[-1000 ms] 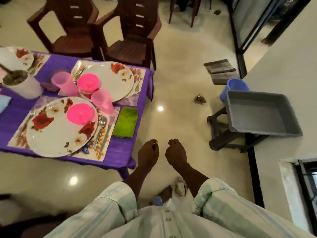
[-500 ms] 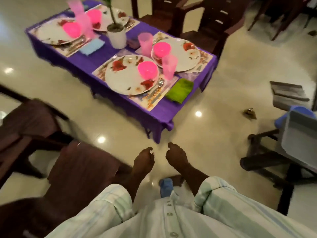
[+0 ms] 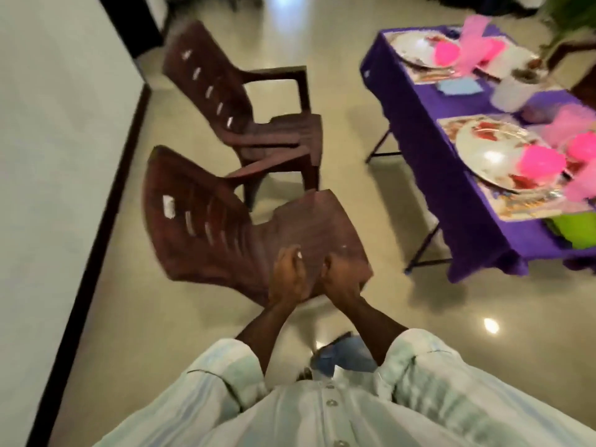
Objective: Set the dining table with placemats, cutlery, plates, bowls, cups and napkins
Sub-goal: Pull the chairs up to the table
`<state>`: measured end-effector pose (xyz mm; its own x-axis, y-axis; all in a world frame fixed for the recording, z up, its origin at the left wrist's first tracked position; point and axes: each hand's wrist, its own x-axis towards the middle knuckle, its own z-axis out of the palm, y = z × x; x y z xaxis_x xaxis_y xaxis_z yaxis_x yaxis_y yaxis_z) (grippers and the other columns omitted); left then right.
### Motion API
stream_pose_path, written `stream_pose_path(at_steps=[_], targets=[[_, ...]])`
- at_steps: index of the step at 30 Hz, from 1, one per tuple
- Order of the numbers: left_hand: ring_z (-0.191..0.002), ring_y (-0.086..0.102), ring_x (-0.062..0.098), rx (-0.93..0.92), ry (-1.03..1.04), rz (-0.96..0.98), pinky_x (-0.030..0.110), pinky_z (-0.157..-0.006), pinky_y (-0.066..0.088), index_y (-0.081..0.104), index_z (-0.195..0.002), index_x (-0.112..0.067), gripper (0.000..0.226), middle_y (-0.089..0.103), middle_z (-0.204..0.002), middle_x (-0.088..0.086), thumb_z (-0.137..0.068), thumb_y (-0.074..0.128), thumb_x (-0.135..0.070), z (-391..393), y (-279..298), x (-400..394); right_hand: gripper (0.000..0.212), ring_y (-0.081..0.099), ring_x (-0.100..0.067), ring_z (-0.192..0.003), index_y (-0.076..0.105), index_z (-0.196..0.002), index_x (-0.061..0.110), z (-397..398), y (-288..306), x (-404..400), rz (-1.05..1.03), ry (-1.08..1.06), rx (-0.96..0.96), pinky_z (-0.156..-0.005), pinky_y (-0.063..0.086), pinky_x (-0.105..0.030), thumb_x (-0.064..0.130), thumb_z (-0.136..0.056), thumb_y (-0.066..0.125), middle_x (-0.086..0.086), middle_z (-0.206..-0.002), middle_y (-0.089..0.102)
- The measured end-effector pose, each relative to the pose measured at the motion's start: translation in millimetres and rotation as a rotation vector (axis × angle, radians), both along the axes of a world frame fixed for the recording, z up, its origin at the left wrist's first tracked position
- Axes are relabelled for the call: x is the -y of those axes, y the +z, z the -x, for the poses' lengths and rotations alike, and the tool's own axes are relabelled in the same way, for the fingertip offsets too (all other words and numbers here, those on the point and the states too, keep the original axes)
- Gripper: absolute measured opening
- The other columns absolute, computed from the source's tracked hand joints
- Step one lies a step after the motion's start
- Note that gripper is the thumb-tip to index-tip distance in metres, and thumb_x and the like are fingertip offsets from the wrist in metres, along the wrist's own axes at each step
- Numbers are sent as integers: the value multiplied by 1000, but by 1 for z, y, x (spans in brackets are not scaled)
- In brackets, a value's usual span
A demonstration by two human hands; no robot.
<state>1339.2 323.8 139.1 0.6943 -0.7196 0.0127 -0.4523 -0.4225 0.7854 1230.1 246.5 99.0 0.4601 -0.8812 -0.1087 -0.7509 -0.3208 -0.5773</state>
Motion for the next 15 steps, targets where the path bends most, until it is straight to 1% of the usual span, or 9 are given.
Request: stream_pose_path(at_steps=[1,2,3,4,6,8,10,12,15], targets=[[-100,60,24,-8,75,53,32,-84,43,65,-111,-12,25,63,-110,7,-97,45,-19,-16,8,-3,38,62,-31,-100,61,-111,3,-18,5,-4,-14,37,19,-89,44,-33,29,-94,41,-16,-108,65],[-98,60,25,-2,159,83,32,-82,44,66,-109,-12,26,63,-108,7,-95,45,-21,-23,12,-2,29,61,-33,-98,61,-106,5,-26,7,-4,-34,52,19,-85,44,-34,25,-94,44,-15,-106,65],[-97,61,24,4,281,138,32,-82,45,66,-108,-13,28,63,-107,6,-94,45,-22,-55,13,-18,21,60,-33,-97,60,-102,9,-65,23,-16,-46,113,-22,-82,44,-34,22,-93,46,-13,-104,65],[-98,61,23,-9,328,157,32,-82,46,66,-109,-13,29,63,-108,5,-93,45,-23,-70,14,-25,18,60,-33,-97,61,-101,11,-84,26,-21,-41,144,-15,-81,45,-35,21,-92,47,-11,-104,65],[-99,61,20,-32,327,190,30,-85,47,66,-109,-12,28,63,-108,4,-92,46,-22,-90,27,-24,18,60,-32,-97,61,-102,13,-108,33,-19,-8,140,14,-80,45,-36,22,-92,48,-10,-104,66],[-100,60,16,32,371,253,27,-87,47,66,-109,-12,25,63,-108,3,-92,48,-17,-129,39,-33,18,60,-32,-92,59,-97,16,-151,39,-22,-20,190,61,-72,41,-32,27,-91,46,-8,-99,65],[-100,58,12,109,402,265,24,-88,47,66,-107,-14,21,63,-107,0,-91,52,-14,-181,52,-41,20,61,-32,-88,57,-93,17,-207,43,-25,-59,202,75,-68,38,-31,32,-91,45,-9,-95,65],[-99,57,12,156,393,224,24,-85,47,65,-105,-16,19,61,-106,-1,-89,54,-15,-227,58,-40,18,61,-33,-89,57,-93,15,-256,45,-25,-50,215,72,-69,43,-35,28,-92,45,-10,-97,64],[-98,56,13,159,319,176,28,-84,49,65,-102,-16,17,61,-106,-1,-88,55,-13,-274,67,-27,16,59,-34,-92,55,-95,11,-306,45,-24,-57,157,86,-73,42,-38,21,-92,44,-12,-101,61]])
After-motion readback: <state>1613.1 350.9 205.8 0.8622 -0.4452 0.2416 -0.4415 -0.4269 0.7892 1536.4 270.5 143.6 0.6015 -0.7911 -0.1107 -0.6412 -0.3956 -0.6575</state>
